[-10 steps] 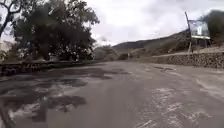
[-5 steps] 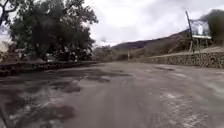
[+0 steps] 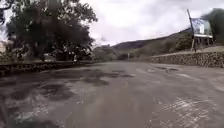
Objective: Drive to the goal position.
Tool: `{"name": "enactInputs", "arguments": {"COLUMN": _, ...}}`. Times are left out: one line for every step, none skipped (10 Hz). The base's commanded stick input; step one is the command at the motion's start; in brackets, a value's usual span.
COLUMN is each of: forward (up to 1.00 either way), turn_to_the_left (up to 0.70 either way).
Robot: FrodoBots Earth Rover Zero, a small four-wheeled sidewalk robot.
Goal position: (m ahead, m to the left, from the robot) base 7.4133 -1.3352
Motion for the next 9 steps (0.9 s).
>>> {"name": "enactInputs", "arguments": {"forward": 0.70, "turn_to_the_left": 0.00}}
{"name": "enactInputs", "arguments": {"forward": 0.70, "turn_to_the_left": 0.00}}
{"name": "enactInputs", "arguments": {"forward": 0.70, "turn_to_the_left": 0.00}}
{"name": "enactInputs", "arguments": {"forward": 0.70, "turn_to_the_left": 0.00}}
{"name": "enactInputs", "arguments": {"forward": 0.70, "turn_to_the_left": 0.00}}
{"name": "enactInputs", "arguments": {"forward": 0.70, "turn_to_the_left": 0.00}}
{"name": "enactInputs", "arguments": {"forward": 0.70, "turn_to_the_left": 0.00}}
{"name": "enactInputs", "arguments": {"forward": 0.70, "turn_to_the_left": 0.00}}
{"name": "enactInputs", "arguments": {"forward": 0.70, "turn_to_the_left": 0.00}}
